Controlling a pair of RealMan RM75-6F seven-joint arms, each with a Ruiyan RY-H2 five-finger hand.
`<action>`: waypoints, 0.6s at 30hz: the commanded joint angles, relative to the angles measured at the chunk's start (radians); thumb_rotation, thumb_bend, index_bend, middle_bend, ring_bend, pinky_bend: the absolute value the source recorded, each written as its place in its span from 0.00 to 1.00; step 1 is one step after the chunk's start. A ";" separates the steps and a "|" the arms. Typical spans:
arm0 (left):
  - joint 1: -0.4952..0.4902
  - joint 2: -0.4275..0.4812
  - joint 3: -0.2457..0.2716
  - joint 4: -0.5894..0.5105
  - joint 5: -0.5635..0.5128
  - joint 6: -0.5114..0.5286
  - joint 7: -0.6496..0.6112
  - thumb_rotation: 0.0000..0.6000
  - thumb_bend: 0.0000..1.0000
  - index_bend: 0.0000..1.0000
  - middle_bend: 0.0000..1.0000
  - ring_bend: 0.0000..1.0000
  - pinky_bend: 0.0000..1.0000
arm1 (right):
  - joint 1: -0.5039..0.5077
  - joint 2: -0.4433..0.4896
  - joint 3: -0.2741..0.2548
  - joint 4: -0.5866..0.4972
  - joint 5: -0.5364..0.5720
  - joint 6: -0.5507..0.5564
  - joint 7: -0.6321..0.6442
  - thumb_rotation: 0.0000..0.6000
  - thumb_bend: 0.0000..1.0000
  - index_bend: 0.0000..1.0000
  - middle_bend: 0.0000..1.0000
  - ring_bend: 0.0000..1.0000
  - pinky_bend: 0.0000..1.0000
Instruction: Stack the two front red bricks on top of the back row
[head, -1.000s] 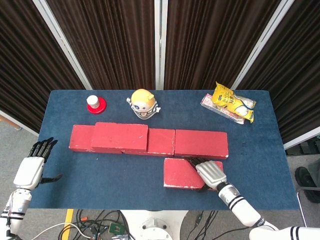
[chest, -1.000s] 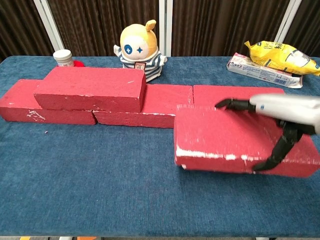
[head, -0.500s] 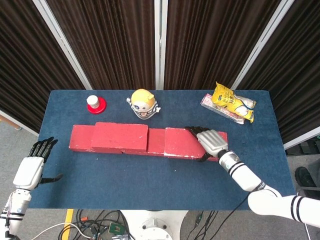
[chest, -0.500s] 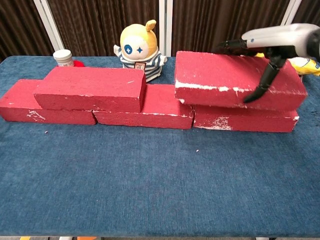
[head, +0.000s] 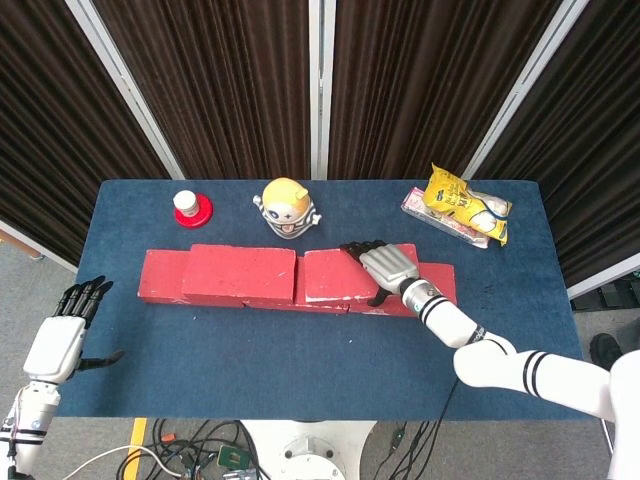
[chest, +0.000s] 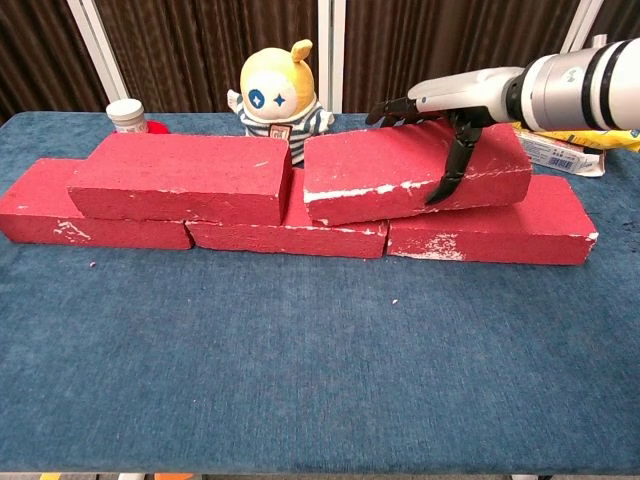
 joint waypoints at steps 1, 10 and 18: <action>-0.002 -0.002 -0.001 0.001 0.002 -0.003 -0.002 1.00 0.06 0.00 0.00 0.00 0.00 | 0.008 -0.013 -0.005 0.009 0.005 0.003 0.009 1.00 0.07 0.00 0.07 0.09 0.11; -0.008 -0.006 -0.003 0.002 0.005 -0.013 -0.003 1.00 0.06 0.00 0.00 0.00 0.00 | 0.007 -0.019 -0.022 0.008 0.009 0.041 0.023 1.00 0.07 0.00 0.07 0.09 0.11; -0.010 -0.006 -0.003 0.002 0.004 -0.021 -0.006 1.00 0.06 0.00 0.00 0.00 0.00 | -0.002 -0.033 -0.037 0.013 0.012 0.048 0.047 1.00 0.07 0.00 0.07 0.09 0.11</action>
